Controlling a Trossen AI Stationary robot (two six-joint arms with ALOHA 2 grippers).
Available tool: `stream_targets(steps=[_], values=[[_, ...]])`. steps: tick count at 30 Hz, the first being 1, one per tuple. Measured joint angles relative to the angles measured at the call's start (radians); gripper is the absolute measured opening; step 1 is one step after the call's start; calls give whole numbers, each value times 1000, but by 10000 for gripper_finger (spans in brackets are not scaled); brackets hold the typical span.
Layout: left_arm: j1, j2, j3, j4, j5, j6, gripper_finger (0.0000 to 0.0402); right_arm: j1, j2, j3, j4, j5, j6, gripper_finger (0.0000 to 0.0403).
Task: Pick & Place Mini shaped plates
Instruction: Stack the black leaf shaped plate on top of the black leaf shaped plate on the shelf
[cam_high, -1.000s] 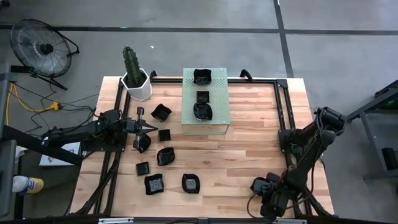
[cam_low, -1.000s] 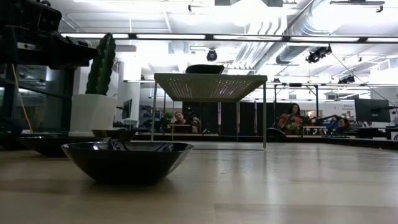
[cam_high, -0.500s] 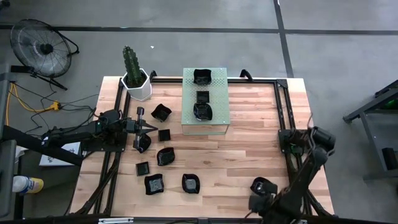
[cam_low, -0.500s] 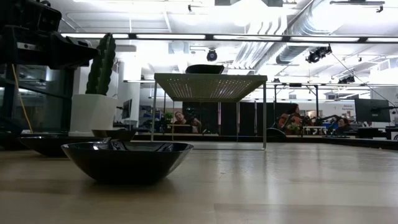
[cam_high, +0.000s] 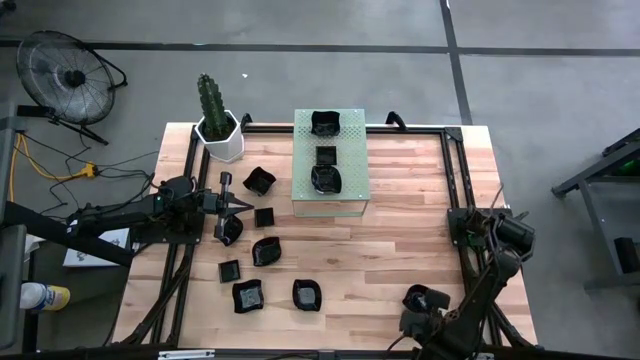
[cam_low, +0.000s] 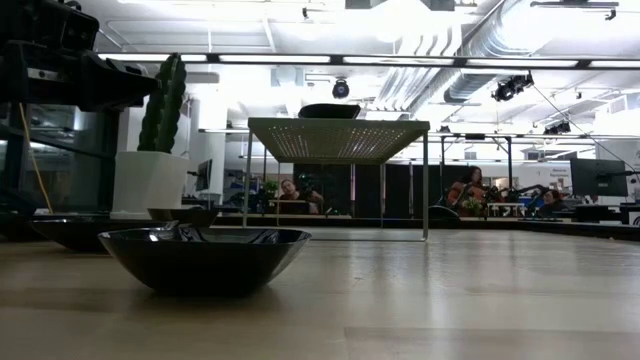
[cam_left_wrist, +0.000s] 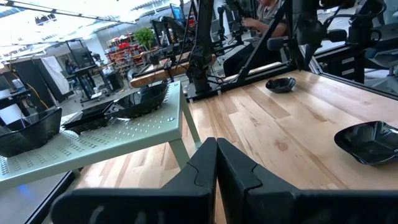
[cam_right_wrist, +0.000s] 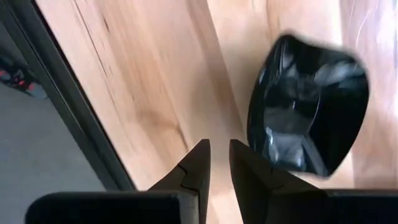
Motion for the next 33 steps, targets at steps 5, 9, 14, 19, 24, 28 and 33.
stream_targets(steps=[5,9,14,19,24,28,33], values=[[0,0,0,0,0,0,3,0,0,0,4,64,-46,66],[0,0,0,0,0,0,3,0,0,0,9,89,-51,89],[0,0,0,0,0,0,3,0,0,-16,29,113,-54,133],[0,0,0,0,0,0,3,-4,0,-78,89,69,-50,171],[0,0,0,0,0,0,3,-6,0,-113,89,52,-38,176],[0,0,0,0,0,0,3,-8,0,-124,84,52,-20,163],[0,0,0,0,0,0,3,-8,0,-124,85,92,-22,142]])
